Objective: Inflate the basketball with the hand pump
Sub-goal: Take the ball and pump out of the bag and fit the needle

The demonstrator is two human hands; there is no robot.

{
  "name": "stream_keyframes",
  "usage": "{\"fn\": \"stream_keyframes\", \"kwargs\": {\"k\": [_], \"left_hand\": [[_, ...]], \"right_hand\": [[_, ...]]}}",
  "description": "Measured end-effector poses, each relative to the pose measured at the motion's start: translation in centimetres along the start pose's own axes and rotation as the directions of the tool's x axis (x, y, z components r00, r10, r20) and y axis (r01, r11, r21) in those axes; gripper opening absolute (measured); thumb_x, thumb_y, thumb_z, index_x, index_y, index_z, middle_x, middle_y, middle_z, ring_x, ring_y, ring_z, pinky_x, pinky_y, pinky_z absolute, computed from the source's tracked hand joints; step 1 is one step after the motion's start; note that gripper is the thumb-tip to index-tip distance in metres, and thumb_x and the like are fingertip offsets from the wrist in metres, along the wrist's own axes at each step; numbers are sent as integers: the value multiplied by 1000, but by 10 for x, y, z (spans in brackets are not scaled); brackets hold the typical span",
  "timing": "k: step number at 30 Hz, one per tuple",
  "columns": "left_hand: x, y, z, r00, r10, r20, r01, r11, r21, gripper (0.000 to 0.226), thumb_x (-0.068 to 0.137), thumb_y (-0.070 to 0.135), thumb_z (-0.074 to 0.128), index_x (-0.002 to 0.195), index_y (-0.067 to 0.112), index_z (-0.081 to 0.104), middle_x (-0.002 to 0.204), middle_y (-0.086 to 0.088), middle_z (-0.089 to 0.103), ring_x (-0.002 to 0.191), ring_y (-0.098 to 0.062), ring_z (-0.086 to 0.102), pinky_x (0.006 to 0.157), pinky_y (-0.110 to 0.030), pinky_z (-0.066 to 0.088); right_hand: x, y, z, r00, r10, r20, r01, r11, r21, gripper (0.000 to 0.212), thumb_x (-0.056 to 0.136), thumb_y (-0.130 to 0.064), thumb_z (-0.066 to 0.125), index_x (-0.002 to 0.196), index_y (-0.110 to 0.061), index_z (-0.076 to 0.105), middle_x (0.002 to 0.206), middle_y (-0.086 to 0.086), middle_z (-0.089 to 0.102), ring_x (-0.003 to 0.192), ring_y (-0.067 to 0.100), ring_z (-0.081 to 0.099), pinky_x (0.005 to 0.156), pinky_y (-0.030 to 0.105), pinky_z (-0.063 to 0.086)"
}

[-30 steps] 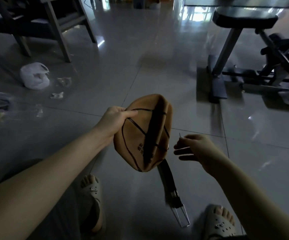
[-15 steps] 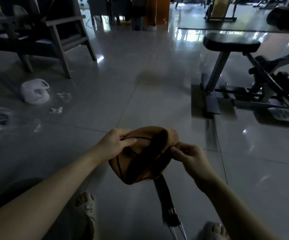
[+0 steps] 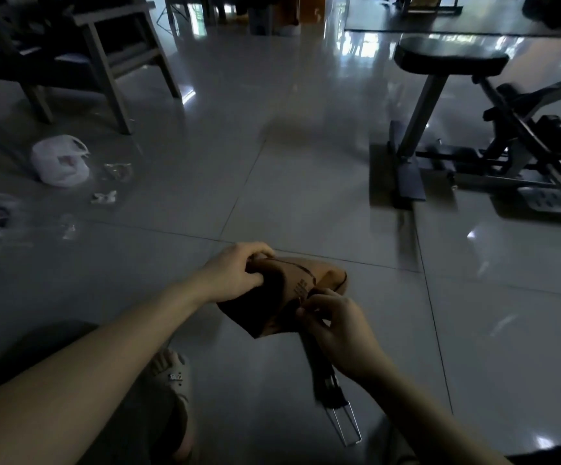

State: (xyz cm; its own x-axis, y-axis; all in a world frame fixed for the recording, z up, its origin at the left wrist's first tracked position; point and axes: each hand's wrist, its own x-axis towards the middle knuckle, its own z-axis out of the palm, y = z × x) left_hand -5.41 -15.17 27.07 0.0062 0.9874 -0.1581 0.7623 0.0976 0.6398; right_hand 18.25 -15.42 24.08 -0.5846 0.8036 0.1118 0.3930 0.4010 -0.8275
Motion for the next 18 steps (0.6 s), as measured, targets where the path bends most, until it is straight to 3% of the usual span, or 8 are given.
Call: {"fn": "stream_keyframes", "kwargs": {"k": [3,8,10,13,15,18], "left_hand": [[0,3,14,989,-20,144,21,1000,-1,74,76,14,67,144,37,48,127,9,62,109,-9,61,96,-34,51],[1,4,12,901,-47,430,58,998,-11,103,68,33,77,154,46,22,132,4,52,104,-15,61,89,-33,53],[-1,4,16,906,-41,422,26,999,42,108,67,42,82,152,54,18,139,9,44,115,-15,53,98,-34,47],[-3,0,27,934,26,355,-44,998,44,98,63,57,72,144,67,17,144,9,39,127,-16,44,108,-45,41],[-3,0,28,954,75,291,-101,992,77,89,65,63,67,142,65,22,131,9,48,118,-15,50,102,-42,46],[-6,10,25,961,186,205,-222,960,170,66,73,59,64,137,50,48,100,10,55,89,-9,55,79,-35,50]], "right_hand": [[-4,-4,5,999,1,35,-1,1000,-12,15,96,-16,62,87,-25,70,90,-15,64,83,2,62,72,16,50],[-2,-1,8,998,49,27,-49,999,22,19,98,-18,58,81,-21,67,71,-11,64,66,5,60,58,25,47],[-1,2,8,996,83,33,-86,991,102,24,99,-22,58,76,-19,64,64,-6,60,56,9,56,53,32,44],[2,1,8,990,132,41,-137,962,236,32,98,-23,58,66,-26,57,58,-6,52,54,20,50,55,44,43],[5,-2,3,987,152,57,-162,948,276,31,99,-18,56,70,-25,62,63,-7,58,60,16,57,60,41,46],[10,-6,-10,978,206,42,-209,924,320,22,101,-17,52,90,-10,70,85,7,74,79,21,72,74,41,59]]}}
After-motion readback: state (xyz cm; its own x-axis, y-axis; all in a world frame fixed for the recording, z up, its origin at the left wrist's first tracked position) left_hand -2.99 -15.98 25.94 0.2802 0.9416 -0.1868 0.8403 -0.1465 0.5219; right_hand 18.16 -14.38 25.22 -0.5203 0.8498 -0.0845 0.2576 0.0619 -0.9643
